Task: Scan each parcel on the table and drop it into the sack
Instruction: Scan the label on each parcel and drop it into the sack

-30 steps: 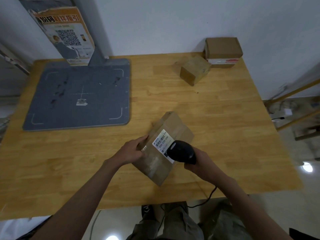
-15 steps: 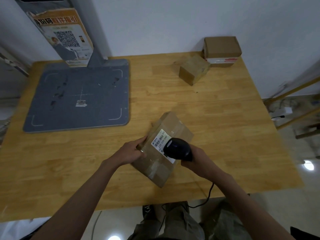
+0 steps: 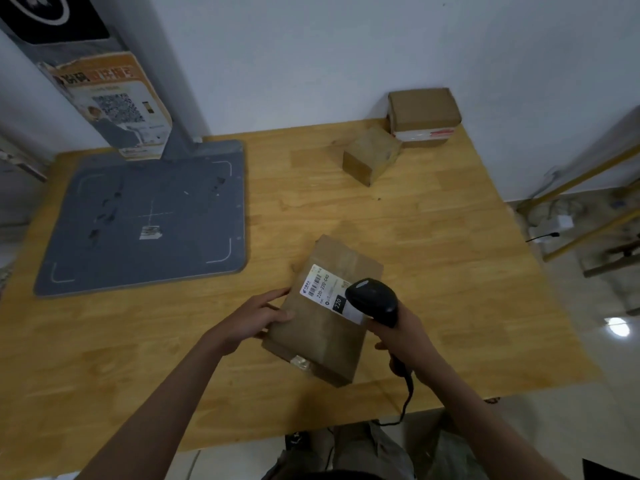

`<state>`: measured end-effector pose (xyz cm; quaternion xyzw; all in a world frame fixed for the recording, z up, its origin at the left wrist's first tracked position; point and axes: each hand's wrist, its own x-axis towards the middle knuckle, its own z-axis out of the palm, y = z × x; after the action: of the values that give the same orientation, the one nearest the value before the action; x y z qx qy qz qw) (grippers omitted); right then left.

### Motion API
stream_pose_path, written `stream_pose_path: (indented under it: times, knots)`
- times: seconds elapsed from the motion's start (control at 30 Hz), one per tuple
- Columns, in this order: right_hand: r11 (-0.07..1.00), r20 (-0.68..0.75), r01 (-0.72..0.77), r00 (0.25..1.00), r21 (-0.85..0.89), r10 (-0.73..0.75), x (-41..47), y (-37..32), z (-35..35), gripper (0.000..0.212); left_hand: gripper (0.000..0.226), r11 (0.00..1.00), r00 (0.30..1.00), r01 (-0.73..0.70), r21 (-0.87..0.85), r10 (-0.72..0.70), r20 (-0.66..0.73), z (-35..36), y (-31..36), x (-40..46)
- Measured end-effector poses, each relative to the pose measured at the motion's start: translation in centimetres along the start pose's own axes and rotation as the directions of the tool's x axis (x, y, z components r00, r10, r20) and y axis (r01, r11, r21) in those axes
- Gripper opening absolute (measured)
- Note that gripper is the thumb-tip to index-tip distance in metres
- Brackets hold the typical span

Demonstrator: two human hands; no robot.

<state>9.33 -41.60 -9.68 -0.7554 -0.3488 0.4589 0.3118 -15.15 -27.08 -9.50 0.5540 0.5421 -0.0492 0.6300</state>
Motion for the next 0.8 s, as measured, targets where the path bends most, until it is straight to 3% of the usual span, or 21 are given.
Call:
stream_pose_path:
  times: [0.17,0.3,0.47,0.6,0.73,0.8]
  knots:
    - [0.943,-0.097,-0.089,0.987,0.319,0.126,-1.1,1.9,-2.5,0.042,0.056,0.996,0.999,-0.026,-0.088,0.03,0.045,2.2,3.6,1.3]
    - [0.847,-0.131,-0.093,0.973,0.524,0.188,-3.0,2.4,-3.8,0.035,0.054,0.992,0.994,-0.055,-0.114,0.066,0.091,4.3,6.3,2.2]
    - [0.771,-0.234,-0.044,0.94,0.636,0.247,-7.4,3.7,-3.3,0.041,0.052,0.992,0.974,-0.125,-0.01,0.125,0.187,6.4,7.5,1.8]
    - [0.708,-0.328,0.043,0.905,0.705,0.272,-12.7,4.5,-0.9,0.033,0.048,0.982,0.945,-0.186,0.041,0.167,0.281,8.0,6.6,0.0]
    - [0.682,-0.436,0.096,0.83,0.725,0.347,-18.4,5.4,2.5,0.024,0.042,0.965,0.908,-0.25,0.077,0.206,0.364,9.8,4.0,-2.7]
    - [0.652,-0.449,0.101,0.803,0.751,0.392,-21.0,6.4,4.1,0.03,0.04,0.962,0.89,-0.252,0.105,0.188,0.414,10.9,2.6,-3.9]
